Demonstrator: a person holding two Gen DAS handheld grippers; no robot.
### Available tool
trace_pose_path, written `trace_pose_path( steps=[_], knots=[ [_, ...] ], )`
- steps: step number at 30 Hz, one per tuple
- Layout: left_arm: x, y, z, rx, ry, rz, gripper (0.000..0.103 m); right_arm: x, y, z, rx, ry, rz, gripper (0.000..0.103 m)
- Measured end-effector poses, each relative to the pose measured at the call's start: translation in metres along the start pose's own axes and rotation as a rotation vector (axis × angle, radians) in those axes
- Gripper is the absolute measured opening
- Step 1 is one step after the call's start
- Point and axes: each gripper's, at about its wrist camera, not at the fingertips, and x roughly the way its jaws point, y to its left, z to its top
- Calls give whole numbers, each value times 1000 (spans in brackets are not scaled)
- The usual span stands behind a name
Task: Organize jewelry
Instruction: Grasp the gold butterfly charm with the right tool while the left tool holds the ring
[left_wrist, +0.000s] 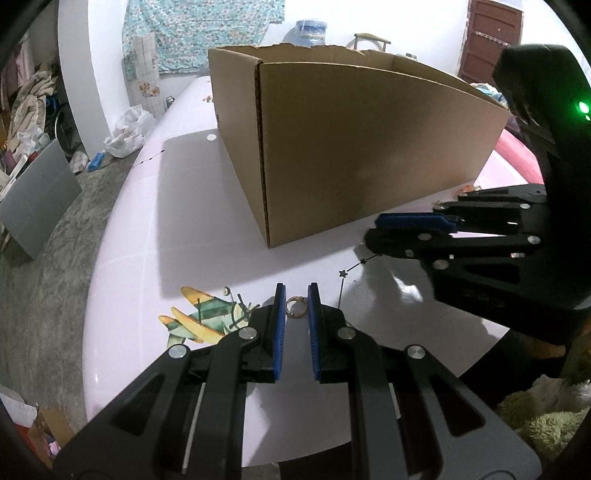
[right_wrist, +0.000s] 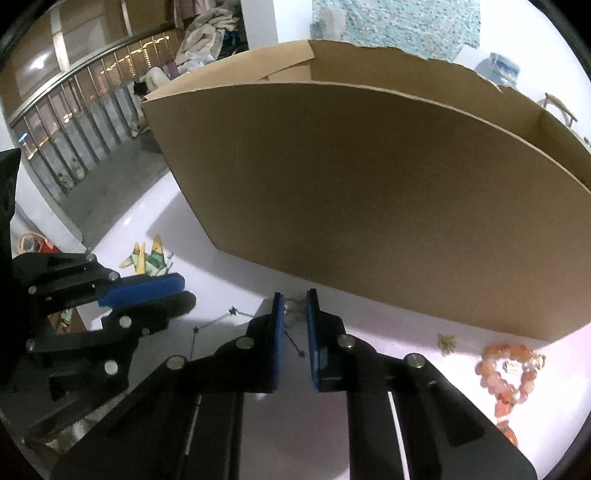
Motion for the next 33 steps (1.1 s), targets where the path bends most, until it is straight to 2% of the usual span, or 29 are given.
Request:
trace_pose_path(
  steps=[14, 19, 21, 24, 33],
  knots=[
    [6, -28, 4, 52, -4, -82, 11, -41, -42, -45, 153, 56, -76, 12],
    [8, -35, 4, 75, -6, -85, 11, -48, -48, -50, 189, 47, -49, 13],
    [7, -34, 4, 73, -6, -85, 11, -52, -49, -52, 179, 37, -39, 16],
    [7, -34, 3, 74, -7, -83, 11, -52, -50, -53, 130, 44, -40, 28],
    [6, -31, 2, 74, -7, -79, 11, -43, -39, -51, 24, 77, -42, 28]
  ],
)
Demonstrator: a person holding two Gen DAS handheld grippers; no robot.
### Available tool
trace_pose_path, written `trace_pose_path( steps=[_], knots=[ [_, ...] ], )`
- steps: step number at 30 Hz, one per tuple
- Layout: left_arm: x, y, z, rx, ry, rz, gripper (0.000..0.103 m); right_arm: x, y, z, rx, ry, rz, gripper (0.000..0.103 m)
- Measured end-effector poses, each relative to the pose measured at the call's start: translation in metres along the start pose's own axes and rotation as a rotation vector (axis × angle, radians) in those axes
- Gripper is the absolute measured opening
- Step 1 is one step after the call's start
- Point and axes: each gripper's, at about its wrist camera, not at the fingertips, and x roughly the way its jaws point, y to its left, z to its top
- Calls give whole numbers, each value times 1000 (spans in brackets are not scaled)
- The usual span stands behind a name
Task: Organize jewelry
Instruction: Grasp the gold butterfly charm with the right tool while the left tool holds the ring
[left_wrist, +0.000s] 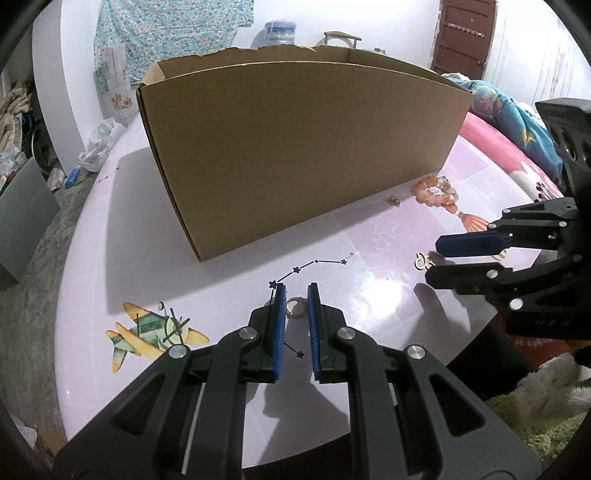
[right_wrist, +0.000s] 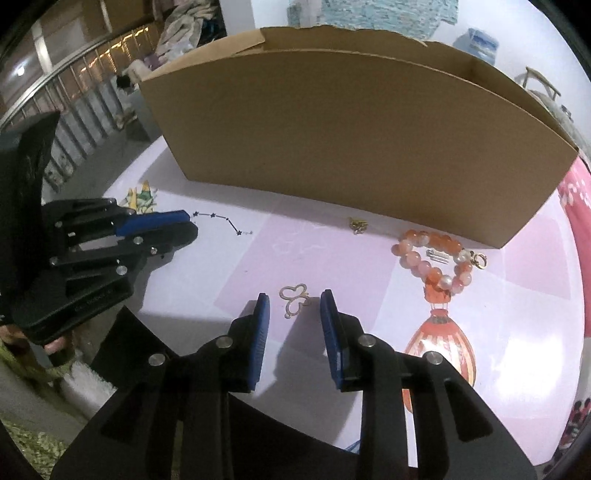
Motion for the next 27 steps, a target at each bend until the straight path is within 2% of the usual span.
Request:
trace_pose_path(
  steps=[8, 11, 27],
  knots=[
    [2, -2, 1, 7, -1, 5, 11, 3, 4, 5, -41, -13, -9, 26],
    [2, -2, 1, 7, -2, 5, 11, 4, 5, 8, -54, 4, 4, 14],
    [2, 1, 0, -11, -10, -16, 11, -2, -1, 6, -7, -32, 12, 13]
  ],
)
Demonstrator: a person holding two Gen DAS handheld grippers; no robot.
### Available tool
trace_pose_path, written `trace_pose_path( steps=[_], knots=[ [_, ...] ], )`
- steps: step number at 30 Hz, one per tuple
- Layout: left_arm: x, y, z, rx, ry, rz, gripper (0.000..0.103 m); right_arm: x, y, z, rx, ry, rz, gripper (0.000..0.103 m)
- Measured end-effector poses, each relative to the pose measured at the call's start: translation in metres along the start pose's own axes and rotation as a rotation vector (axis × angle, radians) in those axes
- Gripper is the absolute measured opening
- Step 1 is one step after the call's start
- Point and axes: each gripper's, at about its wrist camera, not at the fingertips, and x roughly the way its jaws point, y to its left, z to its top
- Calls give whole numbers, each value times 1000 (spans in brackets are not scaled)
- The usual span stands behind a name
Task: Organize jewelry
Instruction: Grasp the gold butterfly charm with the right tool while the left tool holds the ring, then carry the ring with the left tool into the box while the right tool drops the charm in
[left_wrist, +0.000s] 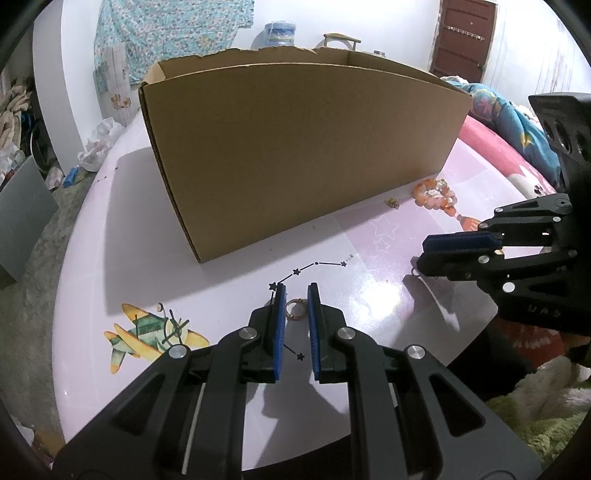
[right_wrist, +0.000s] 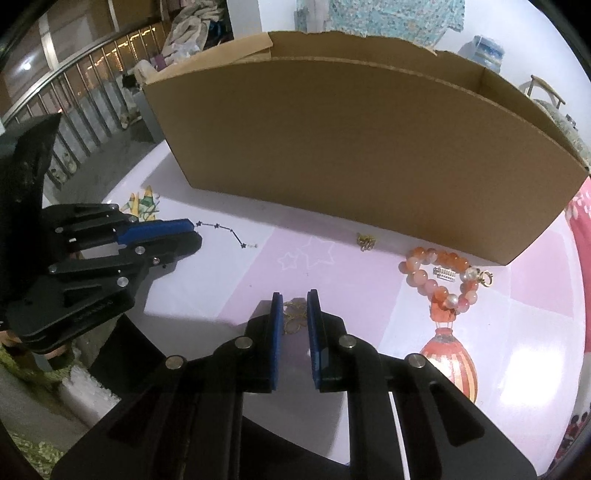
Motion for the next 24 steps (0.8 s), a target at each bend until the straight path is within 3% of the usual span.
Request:
trace_pose_path(
  steps=[19, 24],
  knots=[
    [-28, -6, -2, 31, -45, 2, 6, -32, -11, -5, 14, -102, 4, 13],
    [-19, -5, 0, 23, -11, 4, 17, -32, -10, -6, 18, -108, 19, 13]
  ],
)
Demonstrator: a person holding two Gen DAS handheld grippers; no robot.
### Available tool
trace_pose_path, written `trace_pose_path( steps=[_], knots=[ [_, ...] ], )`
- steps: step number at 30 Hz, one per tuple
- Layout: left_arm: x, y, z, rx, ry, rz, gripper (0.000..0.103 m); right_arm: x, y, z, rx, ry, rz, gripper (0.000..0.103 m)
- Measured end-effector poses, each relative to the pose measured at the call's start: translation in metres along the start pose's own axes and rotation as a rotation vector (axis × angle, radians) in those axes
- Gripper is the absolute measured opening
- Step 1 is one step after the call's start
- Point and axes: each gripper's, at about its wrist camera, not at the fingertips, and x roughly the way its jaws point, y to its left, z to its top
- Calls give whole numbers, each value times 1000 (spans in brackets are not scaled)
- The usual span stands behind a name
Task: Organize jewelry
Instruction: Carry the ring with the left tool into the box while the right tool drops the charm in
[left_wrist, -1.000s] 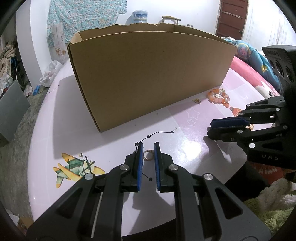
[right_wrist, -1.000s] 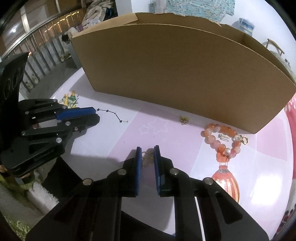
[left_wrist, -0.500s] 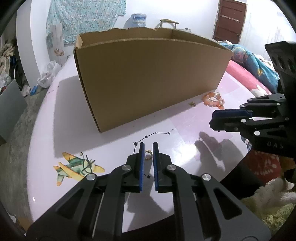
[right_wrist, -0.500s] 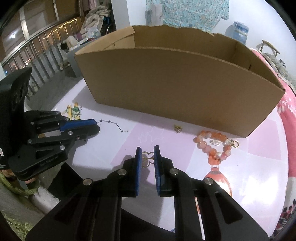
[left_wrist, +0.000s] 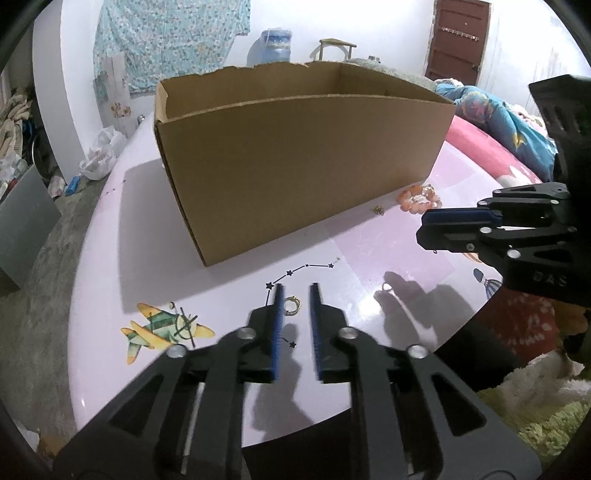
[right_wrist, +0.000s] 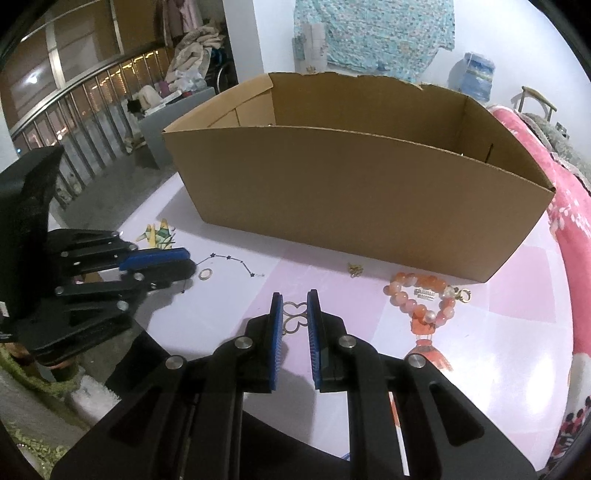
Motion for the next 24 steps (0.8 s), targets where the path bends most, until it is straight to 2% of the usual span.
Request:
trace_pose_path(
  steps=[4, 8, 9, 20, 24],
  knots=[
    [16, 1, -1, 5, 58, 16, 17, -1, -1, 0, 12, -11, 0, 13],
    [18, -2, 0, 42, 56, 37, 15, -3, -4, -2, 32, -23, 0, 13],
    [18, -4, 0, 57, 56, 40, 10, -3, -5, -3, 36, -25, 1, 13],
    [17, -10, -1, 85, 48, 62, 10, -5, -11, -4, 56, -43, 6, 13],
    [5, -11, 2, 92, 23, 66, 10, -10, -9, -2, 49, -59, 2, 13]
  ],
)
